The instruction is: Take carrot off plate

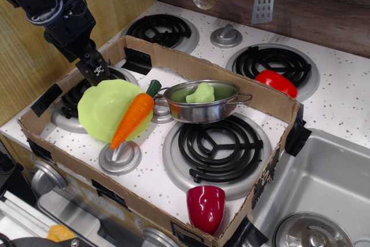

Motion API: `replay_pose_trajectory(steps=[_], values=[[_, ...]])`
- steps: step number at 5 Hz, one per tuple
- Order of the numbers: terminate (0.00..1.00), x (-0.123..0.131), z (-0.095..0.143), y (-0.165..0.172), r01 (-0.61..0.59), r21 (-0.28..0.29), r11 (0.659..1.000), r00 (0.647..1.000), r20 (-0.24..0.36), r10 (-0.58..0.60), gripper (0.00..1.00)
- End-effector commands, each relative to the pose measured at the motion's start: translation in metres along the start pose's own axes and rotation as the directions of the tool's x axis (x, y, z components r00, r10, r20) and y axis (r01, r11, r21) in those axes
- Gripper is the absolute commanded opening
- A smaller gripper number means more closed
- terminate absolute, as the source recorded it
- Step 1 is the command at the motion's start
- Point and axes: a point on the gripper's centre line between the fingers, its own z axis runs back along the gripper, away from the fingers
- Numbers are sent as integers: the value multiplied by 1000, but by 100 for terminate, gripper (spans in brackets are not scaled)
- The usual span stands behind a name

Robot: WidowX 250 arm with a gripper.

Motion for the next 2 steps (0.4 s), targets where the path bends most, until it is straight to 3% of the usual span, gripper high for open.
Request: replay_pose_trajectory(steps=[1,2], values=[[0,0,0,0,0,0,1000,1000,0,0,100],[0,19,22,10,70,101,992,997,-27,-67,100]])
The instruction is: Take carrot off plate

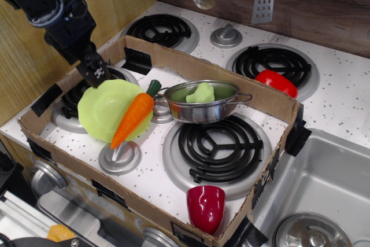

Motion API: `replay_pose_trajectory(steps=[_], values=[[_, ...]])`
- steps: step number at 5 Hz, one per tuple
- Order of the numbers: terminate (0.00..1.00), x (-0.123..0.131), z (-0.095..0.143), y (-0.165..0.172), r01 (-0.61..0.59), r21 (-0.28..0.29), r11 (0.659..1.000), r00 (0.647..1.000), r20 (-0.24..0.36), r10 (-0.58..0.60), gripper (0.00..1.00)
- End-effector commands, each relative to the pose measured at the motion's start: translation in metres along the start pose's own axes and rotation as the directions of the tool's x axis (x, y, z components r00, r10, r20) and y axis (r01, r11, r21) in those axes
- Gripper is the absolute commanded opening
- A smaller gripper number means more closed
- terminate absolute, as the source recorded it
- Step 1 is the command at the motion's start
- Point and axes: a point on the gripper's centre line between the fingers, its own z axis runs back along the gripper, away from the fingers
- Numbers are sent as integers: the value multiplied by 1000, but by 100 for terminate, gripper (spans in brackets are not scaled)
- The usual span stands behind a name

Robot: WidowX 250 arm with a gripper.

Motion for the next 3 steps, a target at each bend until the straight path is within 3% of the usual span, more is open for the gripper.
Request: replay_pose_trajectory(steps=[1,2,3], values=[[0,34,43,8,43,159,986,998,-42,-36,100],[0,35,51,-20,-86,158,984,992,-81,100,100],[0,36,43,-46,-187,106,977,970,-135,200,100]])
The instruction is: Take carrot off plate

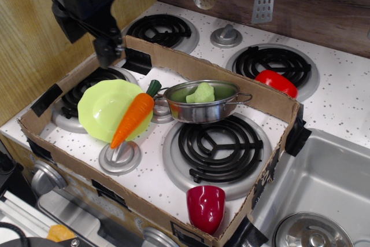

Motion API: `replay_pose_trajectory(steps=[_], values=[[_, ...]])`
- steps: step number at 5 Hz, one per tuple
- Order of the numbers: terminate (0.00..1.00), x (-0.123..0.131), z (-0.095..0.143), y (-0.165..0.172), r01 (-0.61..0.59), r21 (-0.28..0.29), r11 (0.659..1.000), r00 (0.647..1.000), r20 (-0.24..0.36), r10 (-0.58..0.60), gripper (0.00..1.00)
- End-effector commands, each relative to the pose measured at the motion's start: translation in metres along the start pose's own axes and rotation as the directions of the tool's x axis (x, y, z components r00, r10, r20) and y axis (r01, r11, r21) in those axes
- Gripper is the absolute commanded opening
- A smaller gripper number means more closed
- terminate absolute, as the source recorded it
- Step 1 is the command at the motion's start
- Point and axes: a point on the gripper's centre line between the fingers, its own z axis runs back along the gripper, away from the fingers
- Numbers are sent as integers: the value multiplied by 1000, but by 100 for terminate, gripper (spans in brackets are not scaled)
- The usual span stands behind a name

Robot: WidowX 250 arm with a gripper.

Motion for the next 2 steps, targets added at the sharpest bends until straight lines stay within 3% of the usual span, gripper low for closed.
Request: replay_pose_trajectory(steps=[1,2], values=[[0,6,11,-35,-167,-8,986,983,-74,165,100],[0,5,14,-44,-231,45,972,972,-43,233,100]])
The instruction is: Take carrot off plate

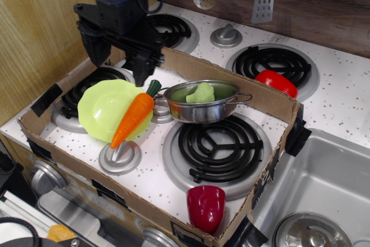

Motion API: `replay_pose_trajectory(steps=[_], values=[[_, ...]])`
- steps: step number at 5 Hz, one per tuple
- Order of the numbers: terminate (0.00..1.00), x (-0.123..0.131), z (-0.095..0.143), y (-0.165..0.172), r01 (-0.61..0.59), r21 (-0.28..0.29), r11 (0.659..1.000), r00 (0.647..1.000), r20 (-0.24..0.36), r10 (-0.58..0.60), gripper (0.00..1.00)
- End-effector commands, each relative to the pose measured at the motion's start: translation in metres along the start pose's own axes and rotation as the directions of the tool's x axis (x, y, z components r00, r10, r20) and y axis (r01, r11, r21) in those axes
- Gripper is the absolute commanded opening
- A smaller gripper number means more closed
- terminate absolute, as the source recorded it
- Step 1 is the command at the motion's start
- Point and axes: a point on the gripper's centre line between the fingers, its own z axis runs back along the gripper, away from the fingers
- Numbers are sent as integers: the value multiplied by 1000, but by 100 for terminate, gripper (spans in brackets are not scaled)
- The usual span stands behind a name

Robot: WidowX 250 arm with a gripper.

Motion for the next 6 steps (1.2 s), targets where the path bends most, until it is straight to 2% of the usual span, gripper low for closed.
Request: replay_pose_trajectory(steps=[1,2,3,5,6], values=[[0,1,-2,-3,-158,82,984,982,116,148,100],[0,12,-18,1,-156,85,984,978,150,142,100],[0,16,-33,3,-115,113,987,979,184,93,100],[0,2,-66,11,-39,120,992,974,225,11,100],[0,-6,-74,17,-3,123,992,974,225,-25,100]])
